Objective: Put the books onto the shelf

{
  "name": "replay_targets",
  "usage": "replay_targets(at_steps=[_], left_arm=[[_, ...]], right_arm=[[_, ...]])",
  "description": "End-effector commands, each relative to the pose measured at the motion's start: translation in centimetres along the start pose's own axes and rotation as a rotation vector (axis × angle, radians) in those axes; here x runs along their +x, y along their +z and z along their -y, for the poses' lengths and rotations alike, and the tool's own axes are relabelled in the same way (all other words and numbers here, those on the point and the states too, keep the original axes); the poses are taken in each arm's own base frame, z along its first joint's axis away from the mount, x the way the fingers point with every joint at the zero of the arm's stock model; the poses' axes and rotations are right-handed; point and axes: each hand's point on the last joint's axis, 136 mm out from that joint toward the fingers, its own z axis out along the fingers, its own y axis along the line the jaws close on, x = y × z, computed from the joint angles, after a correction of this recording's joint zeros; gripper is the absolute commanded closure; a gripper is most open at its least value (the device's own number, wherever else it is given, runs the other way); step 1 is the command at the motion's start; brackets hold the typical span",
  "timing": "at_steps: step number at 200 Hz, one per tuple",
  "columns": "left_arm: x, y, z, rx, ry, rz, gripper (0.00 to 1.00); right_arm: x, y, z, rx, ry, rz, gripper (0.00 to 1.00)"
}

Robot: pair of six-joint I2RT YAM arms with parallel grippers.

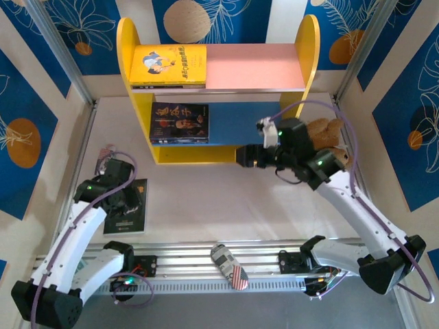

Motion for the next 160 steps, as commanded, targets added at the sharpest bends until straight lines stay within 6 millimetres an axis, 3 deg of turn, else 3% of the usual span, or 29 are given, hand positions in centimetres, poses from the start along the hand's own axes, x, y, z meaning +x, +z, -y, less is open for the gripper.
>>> replay_targets(at_steps=[1,31,70,160], left_arm=[[-0.2,0.8,1.2,0.051,-0.064,0.018,0.38],[0.8,3.4,1.4,0.025,-0.070,-0.024,0.37],[1.3,6.5,1.0,-0.046,-0.030,-0.047,0.39],[2.3,10.2,2.2,0.001,0.040,-0.072,0.36]], right_arm=[[2.7,2.5,1.7,0.089,0.051,-0.013,0.32],[5.4,6.0,1.0,0.057,0.068,-0.083,0.32],[6.0,8.8,-0.5,0.045,0.005,-0.145,0.32],[6.6,11.1,-1.6,0.029,0.003,-0.201,0.32]])
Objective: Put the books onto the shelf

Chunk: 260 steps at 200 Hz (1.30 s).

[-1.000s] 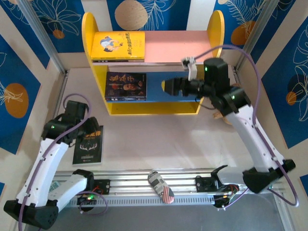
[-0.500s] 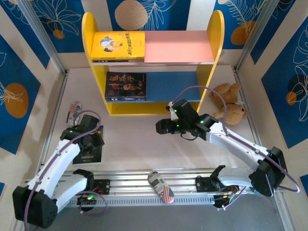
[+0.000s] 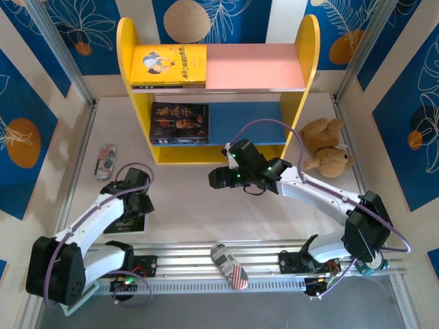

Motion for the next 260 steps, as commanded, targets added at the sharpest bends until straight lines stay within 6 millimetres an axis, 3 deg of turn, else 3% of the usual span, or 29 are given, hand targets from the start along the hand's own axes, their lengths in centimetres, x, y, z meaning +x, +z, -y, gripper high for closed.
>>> replay_targets(at_steps=[1,40,74,129,183,202,221,242,260], left_arm=[[-0.3,0.6,1.1,0.040,0.032,0.019,0.36],[0.6,1.8,2.5,0.082,0.069,-0.037,0.37],[2.5,2.0,6.0,0.134,0.160,-0.081,0.38],[7.3,0.2,14.8,0.278,0.384,-0.137,0.39],[12.5,-0.8,25.2,0.414,0.622,-0.176,0.41],[12.2,-1.4,27.7,0.462,0.647,-0.158,0.42],[11.0,-3.3,29.0,0.485,0.698,-0.113,0.41],[9.2,-6.2,28.8,0.491,0.731,-0.053,0.39],[7.3,-8.0,27.0,0.481,0.694,-0.025,0.37]], right_arm=[[-0.9,0.0,-1.2,-0.025,-0.003,0.013,0.32],[-0.5,0.4,-1.3,-0.016,-0.004,-0.006,0.32],[-0.3,1.1,-0.9,0.003,0.008,-0.024,0.32],[-1.1,0.9,0.6,0.048,0.039,-0.022,0.32],[-0.8,-0.9,3.5,0.084,0.103,-0.006,0.31],[-0.2,-1.7,4.6,0.098,0.128,0.001,0.31],[0.5,-2.3,5.6,0.099,0.154,0.002,0.30],[1.7,-2.0,5.7,0.085,0.152,-0.025,0.30],[2.7,-1.1,5.3,0.071,0.126,-0.059,0.29]])
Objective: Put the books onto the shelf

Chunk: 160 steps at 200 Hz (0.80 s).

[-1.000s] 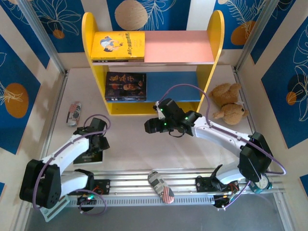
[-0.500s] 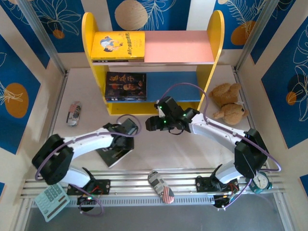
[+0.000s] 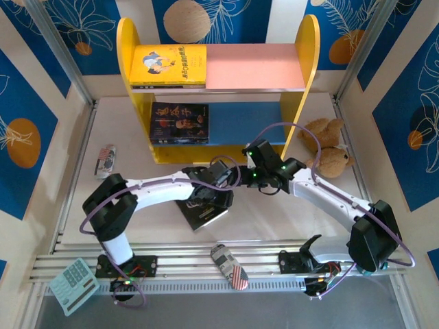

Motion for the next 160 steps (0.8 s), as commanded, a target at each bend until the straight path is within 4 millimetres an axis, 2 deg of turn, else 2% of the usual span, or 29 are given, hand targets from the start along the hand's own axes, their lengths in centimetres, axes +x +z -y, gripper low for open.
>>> replay_targets(at_steps=[1,23,41,62,85,116,160], left_arm=[[-0.9,-4.2,-0.5,0.017,0.023,0.033,0.37],[-0.5,-6.7,-3.3,-0.006,-0.061,0.053,0.35],[0.8,-7.8,-6.0,-0.045,-0.137,0.050,0.34],[3.0,-8.0,-8.6,-0.075,-0.218,0.040,0.33],[5.2,-7.3,-11.0,-0.078,-0.312,0.029,0.32],[6.7,-6.7,-12.5,-0.056,-0.385,0.039,0.32],[7.3,-5.3,-13.3,-0.066,-0.407,0.015,0.32]], right_arm=[[1.5,0.8,-1.0,-0.048,-0.027,-0.049,0.29],[2.3,2.2,-1.5,-0.033,-0.073,-0.082,0.29],[2.5,3.5,-2.5,-0.041,-0.110,-0.108,0.29],[2.8,5.2,-3.6,-0.033,-0.181,-0.140,0.29],[2.9,7.1,-4.0,-0.005,-0.213,-0.180,0.30],[2.9,8.7,-4.4,-0.006,-0.212,-0.216,0.29],[3.0,10.0,-4.3,0.007,-0.219,-0.246,0.30]])
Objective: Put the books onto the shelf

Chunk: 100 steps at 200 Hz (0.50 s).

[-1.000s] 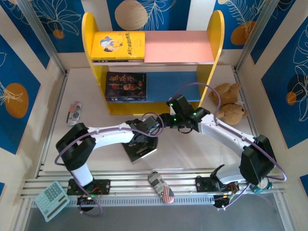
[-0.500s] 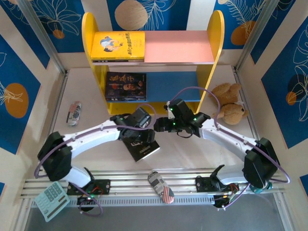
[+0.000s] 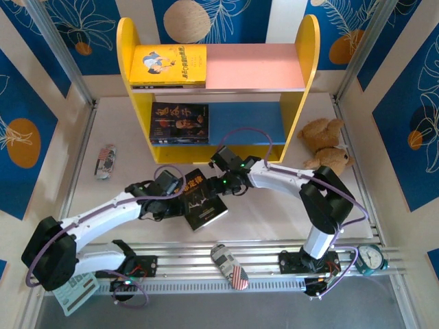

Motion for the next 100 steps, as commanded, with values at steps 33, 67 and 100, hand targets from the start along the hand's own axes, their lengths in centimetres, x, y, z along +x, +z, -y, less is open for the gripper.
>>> replay_targets(at_steps=[33,67,100], left_arm=[[-0.7,1.5,0.7,0.059,-0.030,-0.012,0.30],[-1.2,2.2,0.7,0.058,-0.038,-0.026,0.31],[-1.2,2.7,0.4,0.049,-0.047,-0.040,0.31]], right_arm=[[-0.2,1.0,-0.5,-0.006,-0.025,-0.041,0.30],[0.3,2.1,-0.4,-0.008,-0.012,-0.077,0.33],[1.1,2.6,-0.4,-0.015,-0.006,-0.104,0.38]])
